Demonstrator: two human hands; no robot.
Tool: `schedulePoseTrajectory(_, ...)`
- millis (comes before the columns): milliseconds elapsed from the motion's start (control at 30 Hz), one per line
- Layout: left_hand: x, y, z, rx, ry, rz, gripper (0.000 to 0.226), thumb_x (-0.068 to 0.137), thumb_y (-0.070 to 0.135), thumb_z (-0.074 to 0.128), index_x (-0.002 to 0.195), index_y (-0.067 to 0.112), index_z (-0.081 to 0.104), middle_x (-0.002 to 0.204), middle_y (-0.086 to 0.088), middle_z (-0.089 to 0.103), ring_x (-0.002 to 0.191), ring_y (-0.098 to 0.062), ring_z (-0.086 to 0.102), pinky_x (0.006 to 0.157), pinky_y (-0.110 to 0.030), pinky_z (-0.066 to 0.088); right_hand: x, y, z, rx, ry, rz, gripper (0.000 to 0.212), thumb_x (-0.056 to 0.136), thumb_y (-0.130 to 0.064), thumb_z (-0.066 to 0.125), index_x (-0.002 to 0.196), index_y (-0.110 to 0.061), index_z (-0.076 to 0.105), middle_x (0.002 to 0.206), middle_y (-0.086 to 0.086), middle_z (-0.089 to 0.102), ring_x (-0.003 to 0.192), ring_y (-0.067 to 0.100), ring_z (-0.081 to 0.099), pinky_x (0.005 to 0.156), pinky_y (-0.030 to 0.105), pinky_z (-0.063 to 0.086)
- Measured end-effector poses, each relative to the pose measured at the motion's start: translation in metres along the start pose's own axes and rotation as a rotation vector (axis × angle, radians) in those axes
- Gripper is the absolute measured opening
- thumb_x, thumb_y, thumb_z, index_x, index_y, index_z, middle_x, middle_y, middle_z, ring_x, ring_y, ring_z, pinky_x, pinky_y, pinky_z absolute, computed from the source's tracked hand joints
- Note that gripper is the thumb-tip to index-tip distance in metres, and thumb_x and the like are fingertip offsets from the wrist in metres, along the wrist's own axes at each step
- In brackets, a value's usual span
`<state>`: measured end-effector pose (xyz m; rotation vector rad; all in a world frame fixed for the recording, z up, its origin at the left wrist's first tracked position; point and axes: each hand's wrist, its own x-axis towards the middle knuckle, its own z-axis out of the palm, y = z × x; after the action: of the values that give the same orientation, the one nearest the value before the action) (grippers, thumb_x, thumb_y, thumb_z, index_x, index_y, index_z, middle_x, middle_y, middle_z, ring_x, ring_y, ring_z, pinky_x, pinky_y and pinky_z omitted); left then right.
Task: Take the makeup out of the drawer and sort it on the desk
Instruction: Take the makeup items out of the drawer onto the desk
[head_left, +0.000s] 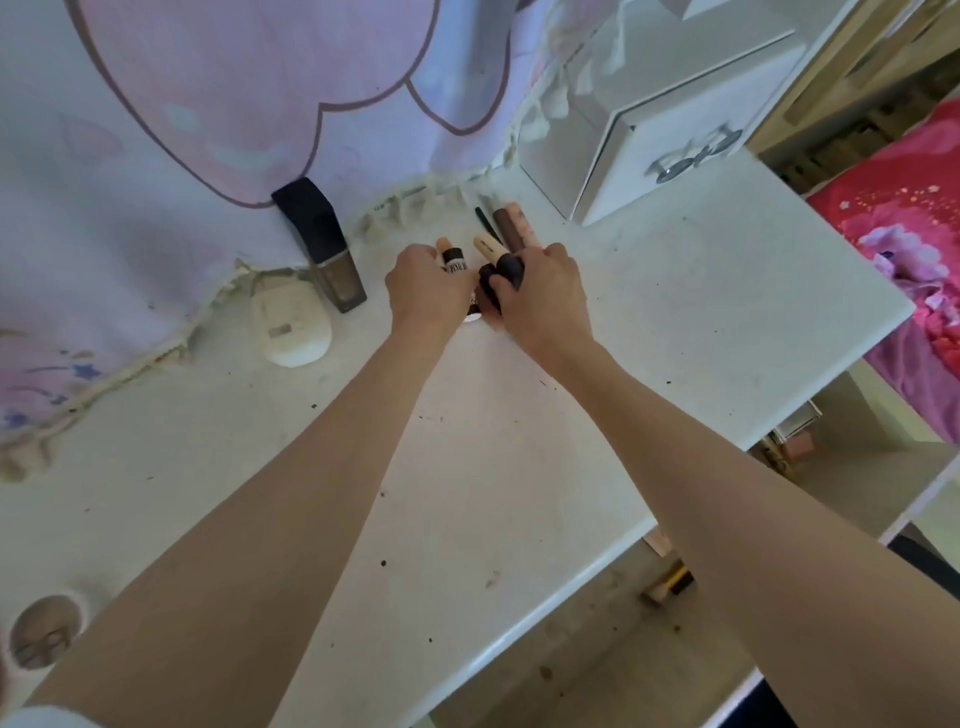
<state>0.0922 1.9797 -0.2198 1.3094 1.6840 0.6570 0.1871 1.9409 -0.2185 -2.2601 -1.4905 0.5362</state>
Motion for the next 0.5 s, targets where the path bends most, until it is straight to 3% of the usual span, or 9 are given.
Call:
schedulePoseTrajectory(67, 0.001, -0.004, 0.0, 0.014, 0.007, 0.029, 0.029, 0.088, 0.018, 0.057, 0.116, 0.01, 0.052, 0.108, -0.006, 0.059, 0.099, -0.019, 0.055, 0.066, -0.015, 0.037, 0.002, 0.0, -0.002, 0.074, 0.023, 0.027, 0.033, 0.093, -0.022, 0.047, 0.121, -0.007, 0.052, 0.117, 0.012, 0.046, 0.106, 0.027, 0.047, 0.084, 0.03, 0.04)
schedulePoseTrajectory(100, -0.001, -0.007, 0.0, 0.054, 0.023, 0.059, 0.035, 0.09, 0.018, 0.054, 0.123, 0.009, 0.048, 0.117, -0.008, 0.056, 0.103, -0.019, 0.054, 0.07, -0.014, 0.035, 0.001, 0.001, -0.003, 0.088, 0.038, 0.034, 0.033, 0.092, -0.02, 0.047, 0.122, -0.006, 0.051, 0.117, 0.012, 0.046, 0.104, 0.026, 0.048, 0.081, 0.028, 0.038)
schedulePoseTrajectory(233, -0.006, -0.024, 0.0, 0.144, 0.072, 0.178, 0.031, 0.091, 0.022, 0.052, 0.118, 0.008, 0.055, 0.119, -0.013, 0.051, 0.103, -0.02, 0.053, 0.071, -0.009, 0.029, -0.006, 0.008, -0.001, 0.081, 0.084, -0.018, 0.027, 0.093, -0.012, 0.045, 0.117, -0.006, 0.054, 0.121, 0.012, 0.047, 0.103, 0.026, 0.049, 0.079, 0.027, 0.037)
schedulePoseTrajectory(333, -0.009, -0.031, 0.001, 0.168, 0.022, 0.222, 0.028, 0.095, 0.028, 0.044, 0.103, 0.01, 0.063, 0.107, -0.013, 0.058, 0.099, -0.023, 0.057, 0.077, -0.019, 0.037, -0.017, 0.014, 0.003, 0.014, 0.078, -0.119, 0.025, 0.093, -0.01, 0.042, 0.103, -0.003, 0.064, 0.121, 0.015, 0.053, 0.104, 0.031, 0.051, 0.085, 0.036, 0.041)
schedulePoseTrajectory(400, -0.013, -0.032, 0.001, 0.205, -0.018, 0.255, 0.032, 0.096, 0.031, 0.038, 0.091, 0.009, 0.061, 0.099, -0.013, 0.061, 0.094, -0.027, 0.058, 0.077, -0.026, 0.04, -0.026, 0.019, 0.002, -0.024, 0.068, -0.145, 0.026, 0.094, -0.012, 0.043, 0.108, -0.005, 0.064, 0.117, 0.014, 0.055, 0.103, 0.032, 0.05, 0.088, 0.04, 0.041)
schedulePoseTrajectory(467, -0.023, -0.029, -0.002, 0.337, -0.077, 0.292, 0.026, 0.095, 0.03, 0.038, 0.096, 0.01, 0.055, 0.102, -0.015, 0.058, 0.099, -0.033, 0.054, 0.08, -0.034, 0.04, -0.036, 0.025, -0.003, -0.06, 0.068, -0.173, 0.028, 0.095, -0.016, 0.045, 0.118, -0.009, 0.059, 0.123, 0.011, 0.054, 0.109, 0.029, 0.049, 0.093, 0.039, 0.039)
schedulePoseTrajectory(500, -0.03, -0.028, -0.004, 0.434, -0.128, 0.303, 0.027, 0.095, 0.03, 0.04, 0.111, 0.013, 0.052, 0.113, -0.017, 0.054, 0.109, -0.035, 0.049, 0.086, -0.038, 0.038, -0.042, 0.029, -0.006, -0.08, 0.065, -0.187, 0.031, 0.095, -0.019, 0.045, 0.123, -0.01, 0.056, 0.127, 0.01, 0.052, 0.112, 0.028, 0.048, 0.095, 0.038, 0.038)
